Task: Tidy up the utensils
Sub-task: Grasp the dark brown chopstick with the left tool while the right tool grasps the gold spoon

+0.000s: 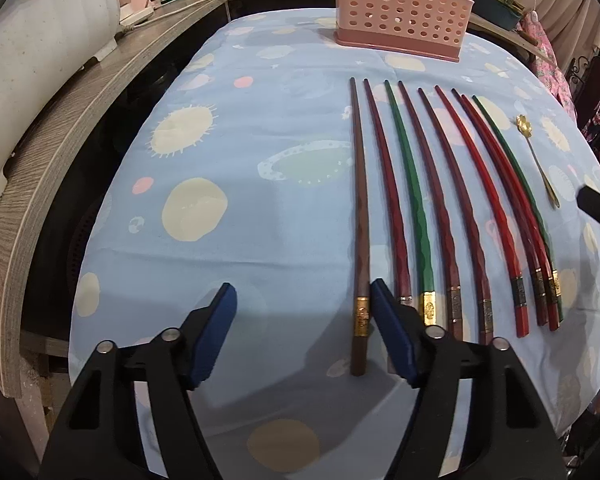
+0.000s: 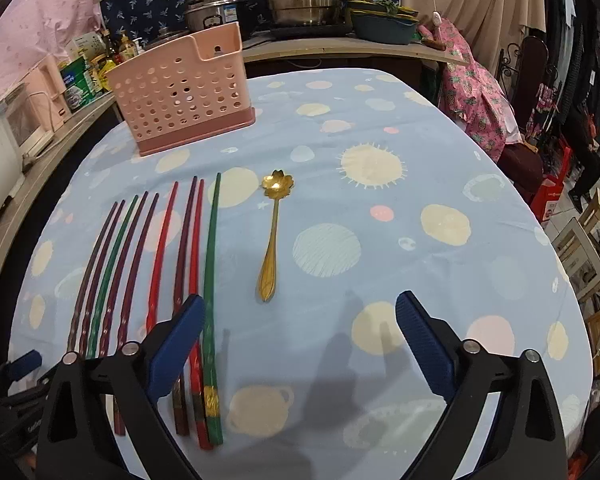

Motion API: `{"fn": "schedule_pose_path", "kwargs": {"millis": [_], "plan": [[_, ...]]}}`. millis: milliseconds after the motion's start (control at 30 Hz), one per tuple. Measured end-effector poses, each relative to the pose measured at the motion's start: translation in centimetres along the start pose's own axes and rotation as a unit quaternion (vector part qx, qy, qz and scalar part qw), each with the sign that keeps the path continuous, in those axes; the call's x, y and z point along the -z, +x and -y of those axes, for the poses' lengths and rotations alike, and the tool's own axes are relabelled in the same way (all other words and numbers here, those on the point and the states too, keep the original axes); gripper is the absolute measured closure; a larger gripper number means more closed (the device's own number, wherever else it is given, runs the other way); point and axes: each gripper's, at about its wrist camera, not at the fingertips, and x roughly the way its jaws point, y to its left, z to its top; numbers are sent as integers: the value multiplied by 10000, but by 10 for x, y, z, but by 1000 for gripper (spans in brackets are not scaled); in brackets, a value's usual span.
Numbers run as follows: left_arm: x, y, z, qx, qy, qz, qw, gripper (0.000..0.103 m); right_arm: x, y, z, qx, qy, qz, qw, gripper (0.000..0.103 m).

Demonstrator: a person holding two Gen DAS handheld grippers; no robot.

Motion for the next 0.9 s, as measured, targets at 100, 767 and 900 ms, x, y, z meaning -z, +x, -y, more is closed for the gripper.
{"fn": "schedule_pose_path", "kwargs": {"millis": [100, 767, 900], "plan": [[-3, 0, 0, 94, -1, -31, 10000, 52, -12, 16, 1, -60, 63, -68, 9999, 31], [-8, 0, -4, 261, 8, -79, 9996, 92, -4, 37, -8, -357, -118, -261, 9990, 92], [-8, -4, -4, 315, -8, -49, 9995, 94, -2, 28, -4, -444, -59, -240, 9987, 92]]}}
